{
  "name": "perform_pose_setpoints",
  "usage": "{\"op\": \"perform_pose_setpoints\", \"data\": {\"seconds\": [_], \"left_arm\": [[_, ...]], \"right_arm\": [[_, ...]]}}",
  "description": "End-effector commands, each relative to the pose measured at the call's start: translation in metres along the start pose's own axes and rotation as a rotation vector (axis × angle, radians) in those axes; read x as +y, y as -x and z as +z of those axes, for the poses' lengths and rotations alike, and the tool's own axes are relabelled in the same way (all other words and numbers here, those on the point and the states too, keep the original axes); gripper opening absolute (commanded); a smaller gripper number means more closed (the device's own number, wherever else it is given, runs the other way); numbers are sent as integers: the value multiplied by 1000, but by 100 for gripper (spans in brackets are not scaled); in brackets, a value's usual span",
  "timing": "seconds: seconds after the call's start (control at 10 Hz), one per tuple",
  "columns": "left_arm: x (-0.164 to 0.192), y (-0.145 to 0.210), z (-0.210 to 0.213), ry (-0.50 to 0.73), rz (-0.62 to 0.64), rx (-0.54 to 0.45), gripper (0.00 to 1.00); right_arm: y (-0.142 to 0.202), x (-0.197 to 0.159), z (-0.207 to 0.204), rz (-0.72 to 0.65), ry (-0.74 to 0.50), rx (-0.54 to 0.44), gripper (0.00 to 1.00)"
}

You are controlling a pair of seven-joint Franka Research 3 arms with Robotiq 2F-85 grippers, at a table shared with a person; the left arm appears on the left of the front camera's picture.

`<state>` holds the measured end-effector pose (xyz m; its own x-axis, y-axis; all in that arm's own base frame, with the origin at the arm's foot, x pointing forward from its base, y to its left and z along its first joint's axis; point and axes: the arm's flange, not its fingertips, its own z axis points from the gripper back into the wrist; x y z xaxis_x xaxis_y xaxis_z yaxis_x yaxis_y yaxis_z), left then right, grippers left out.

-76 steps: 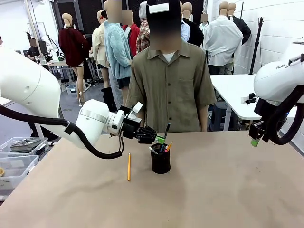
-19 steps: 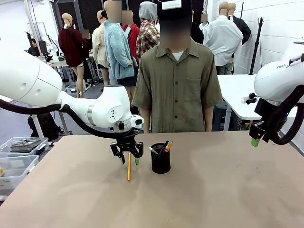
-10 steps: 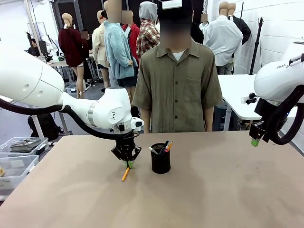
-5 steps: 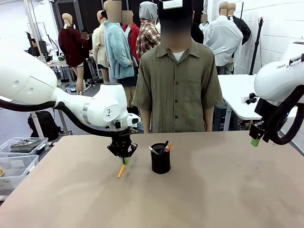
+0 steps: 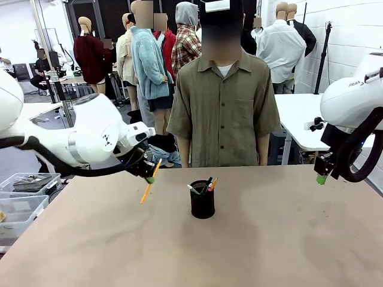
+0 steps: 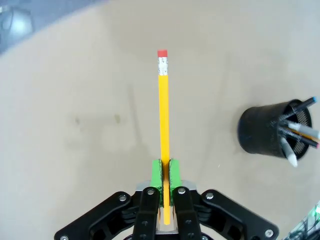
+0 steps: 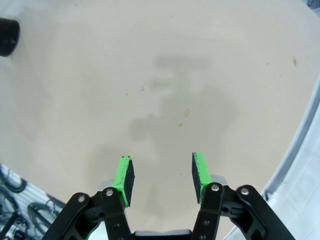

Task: Place the pens into the pen holder.
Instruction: Pick up a writing instrument from the table and place it into the Pen holder.

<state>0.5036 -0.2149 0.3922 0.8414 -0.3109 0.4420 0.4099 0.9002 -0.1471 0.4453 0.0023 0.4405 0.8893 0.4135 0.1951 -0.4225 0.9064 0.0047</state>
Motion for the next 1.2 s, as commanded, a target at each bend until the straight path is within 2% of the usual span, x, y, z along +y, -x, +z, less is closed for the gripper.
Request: {"op": "perform_pose_setpoints", "data": {"seconds": [0.0, 0.3, 0.4, 0.8, 1.1], "left_arm": [[10, 19, 0, 253, -137, -115, 0], [3, 7, 3, 383, -235, -325, 0], [-2, 4, 3, 371, -257, -374, 0], [-24, -5, 2, 496, -340, -517, 0], [-42, -6, 11, 562, -411, -583, 0]], "right_arm": [[2, 0, -2, 12, 32, 2, 60], [2, 0, -2, 12, 32, 2, 60], [2, 0, -2, 12, 32, 2, 60], [2, 0, -2, 12, 32, 2, 60], [2, 0, -2, 12, 32, 2, 60]]}}
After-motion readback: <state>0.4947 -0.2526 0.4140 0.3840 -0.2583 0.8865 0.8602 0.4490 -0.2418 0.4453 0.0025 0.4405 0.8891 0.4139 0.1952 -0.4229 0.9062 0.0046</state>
